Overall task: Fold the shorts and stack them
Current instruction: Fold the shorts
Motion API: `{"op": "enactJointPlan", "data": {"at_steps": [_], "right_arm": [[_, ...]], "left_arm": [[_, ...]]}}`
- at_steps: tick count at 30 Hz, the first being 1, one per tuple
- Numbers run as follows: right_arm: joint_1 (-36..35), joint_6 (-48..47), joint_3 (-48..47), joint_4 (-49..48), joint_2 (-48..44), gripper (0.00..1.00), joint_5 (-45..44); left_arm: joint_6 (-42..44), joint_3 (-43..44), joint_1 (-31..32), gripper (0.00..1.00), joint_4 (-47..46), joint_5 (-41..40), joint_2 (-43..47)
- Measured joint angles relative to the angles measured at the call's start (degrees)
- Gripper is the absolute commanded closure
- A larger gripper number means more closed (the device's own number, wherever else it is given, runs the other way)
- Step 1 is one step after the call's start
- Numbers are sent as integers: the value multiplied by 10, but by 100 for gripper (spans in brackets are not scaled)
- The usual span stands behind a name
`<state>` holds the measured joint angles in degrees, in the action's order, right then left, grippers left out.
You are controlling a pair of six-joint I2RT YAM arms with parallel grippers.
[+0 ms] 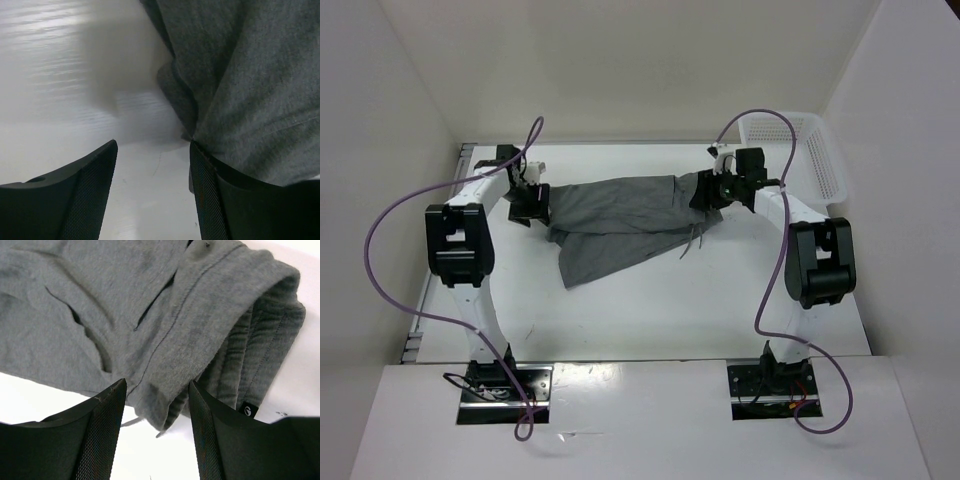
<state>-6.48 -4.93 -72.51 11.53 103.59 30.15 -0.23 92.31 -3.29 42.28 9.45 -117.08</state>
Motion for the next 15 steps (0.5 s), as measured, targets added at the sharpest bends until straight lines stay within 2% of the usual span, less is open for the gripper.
{"op": "enactJointPlan", "data": {"at_steps": [4, 11, 15], "right_arm": [[0, 5, -8, -3, 18, 43, -5], [0, 11, -11, -8, 23, 45, -8], [0, 10, -11, -9, 23, 46, -10]], "left_arm": [[0, 14, 1, 33, 16, 55, -26], [0, 17, 3, 34, 23, 101, -29], [0, 28, 5, 42, 29, 120, -36]]}}
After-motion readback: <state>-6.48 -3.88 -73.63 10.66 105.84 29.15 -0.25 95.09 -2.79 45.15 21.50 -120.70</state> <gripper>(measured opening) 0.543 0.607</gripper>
